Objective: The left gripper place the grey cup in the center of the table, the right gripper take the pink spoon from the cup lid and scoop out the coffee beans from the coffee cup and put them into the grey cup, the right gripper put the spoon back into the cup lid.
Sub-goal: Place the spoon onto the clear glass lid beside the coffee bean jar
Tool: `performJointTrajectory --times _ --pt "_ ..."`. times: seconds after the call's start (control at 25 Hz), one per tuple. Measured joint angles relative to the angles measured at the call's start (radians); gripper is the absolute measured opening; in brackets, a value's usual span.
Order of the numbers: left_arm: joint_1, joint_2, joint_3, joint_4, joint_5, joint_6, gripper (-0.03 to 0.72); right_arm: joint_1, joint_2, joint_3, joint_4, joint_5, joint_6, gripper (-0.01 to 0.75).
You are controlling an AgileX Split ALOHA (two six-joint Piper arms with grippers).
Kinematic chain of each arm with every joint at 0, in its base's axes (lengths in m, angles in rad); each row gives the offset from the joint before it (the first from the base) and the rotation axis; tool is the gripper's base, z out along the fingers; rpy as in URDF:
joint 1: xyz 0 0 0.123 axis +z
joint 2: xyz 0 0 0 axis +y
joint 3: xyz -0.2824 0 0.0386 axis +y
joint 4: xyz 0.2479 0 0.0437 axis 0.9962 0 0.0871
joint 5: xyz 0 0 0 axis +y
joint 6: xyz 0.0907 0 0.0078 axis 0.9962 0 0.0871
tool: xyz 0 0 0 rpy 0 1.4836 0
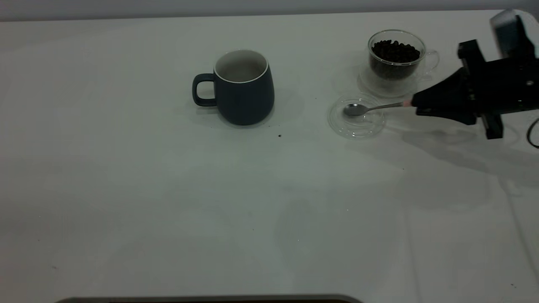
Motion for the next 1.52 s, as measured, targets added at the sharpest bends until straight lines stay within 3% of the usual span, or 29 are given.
performJointTrajectory --times 0.64,0.76,1.16,1.36,1.52 --pt "0.000 0.000 0.000 0.000 0.000 0.000 0.569 0.030 0.028 -0.027 0.066 -0.004 -0.025 0.117" --pt "0.000 0.000 0.000 0.000 0.000 0.000 0.569 0.038 0.028 -0.027 0.068 -0.004 -0.026 0.171" --pt "0.000 0.000 0.000 0.000 0.000 -0.004 0.569 0.066 0.028 -0.027 0.069 -0.014 -0.027 0.490" --pt "0.000 0.000 0.000 0.000 0.000 -0.003 0.569 0.066 0.028 -0.027 0.069 -0.080 -0.027 0.564" --pt "0.000 0.000 0.000 0.000 0.000 -0.003 0.569 0.055 0.028 -0.027 0.051 -0.118 -0.026 0.574"
